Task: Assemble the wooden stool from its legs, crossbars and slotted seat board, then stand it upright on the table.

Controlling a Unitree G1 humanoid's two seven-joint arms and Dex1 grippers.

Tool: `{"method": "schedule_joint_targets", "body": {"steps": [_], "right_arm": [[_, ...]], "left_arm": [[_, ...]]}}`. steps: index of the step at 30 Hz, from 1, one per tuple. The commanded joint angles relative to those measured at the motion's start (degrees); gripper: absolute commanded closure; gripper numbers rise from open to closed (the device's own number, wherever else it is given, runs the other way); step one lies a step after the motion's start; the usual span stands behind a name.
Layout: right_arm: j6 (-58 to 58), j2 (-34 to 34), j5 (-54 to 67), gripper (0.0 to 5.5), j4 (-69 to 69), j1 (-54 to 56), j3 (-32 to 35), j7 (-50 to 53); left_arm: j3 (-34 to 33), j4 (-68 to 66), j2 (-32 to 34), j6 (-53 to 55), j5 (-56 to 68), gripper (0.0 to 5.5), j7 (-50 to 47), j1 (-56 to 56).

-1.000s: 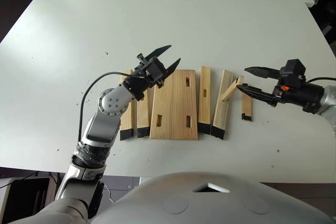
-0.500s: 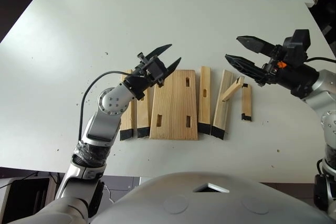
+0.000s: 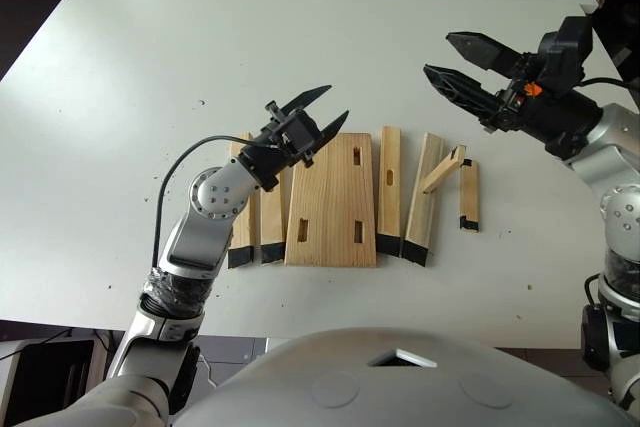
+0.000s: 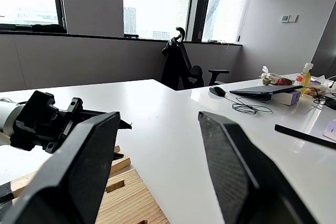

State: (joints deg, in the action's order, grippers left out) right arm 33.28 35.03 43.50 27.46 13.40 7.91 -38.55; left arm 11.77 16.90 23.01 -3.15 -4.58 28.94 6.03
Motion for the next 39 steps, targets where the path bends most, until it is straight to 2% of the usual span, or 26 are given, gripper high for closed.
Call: {"method": "schedule_joint_targets", "body": {"steps": [1, 5, 9, 18, 21, 23, 25, 28, 34, 39], "right_arm": [[-3.96, -0.93, -7.03, 2.74, -7.49, -5.41, -5.39, -2.61], [-11.22, -4.80, -15.11, 2.74, -17.57, -9.90, -11.60, -3.47], [-14.01, -7.98, -14.35, 2.74, -17.07, -9.02, -9.68, -0.54], [-2.43, -6.62, 7.81, 2.74, 4.20, -2.79, 4.43, 9.75], [2.59, -2.42, 20.64, 2.74, 12.98, -6.38, 7.58, 10.93], [5.15, 2.27, 25.66, 2.74, 19.90, -13.71, 8.34, 6.47], [6.40, 6.24, 24.27, 2.74, 24.50, -21.11, 7.54, 1.08], [5.61, 8.41, 15.92, 2.74, 23.65, -28.90, 2.50, -2.67], [-3.68, 3.60, -8.85, 2.74, 9.57, -27.61, -13.46, 1.23], [-9.98, 1.91, -17.96, 2.74, 2.02, -27.67, -17.83, 0.08]], "left_arm": [[0.37, -0.40, 0.63, 0.34, -0.13, 3.30, 1.11, 0.80], [0.47, -1.55, 0.94, 0.04, 0.46, 3.30, 2.55, 2.25], [0.47, -2.18, 1.10, -0.20, 0.79, 3.30, 3.46, 3.17], [0.06, -1.63, 0.33, -0.22, -0.40, 3.30, 1.20, 1.63], [-0.27, -1.53, 0.26, -0.18, -0.63, 3.30, 0.48, 1.16], [-0.57, -1.48, 0.43, -0.17, -0.58, 3.30, 0.16, 0.91], [-0.98, -1.09, 0.66, -0.06, -0.59, 3.30, -0.16, 0.31], [-1.48, -0.62, 0.94, 0.12, -0.52, 3.30, -0.39, -0.17], [-2.12, -1.58, 1.18, 0.05, -0.06, 3.30, 0.07, 1.07], [-1.81, -2.09, 1.28, -0.27, -0.04, 3.30, 0.44, 1.60]]}}
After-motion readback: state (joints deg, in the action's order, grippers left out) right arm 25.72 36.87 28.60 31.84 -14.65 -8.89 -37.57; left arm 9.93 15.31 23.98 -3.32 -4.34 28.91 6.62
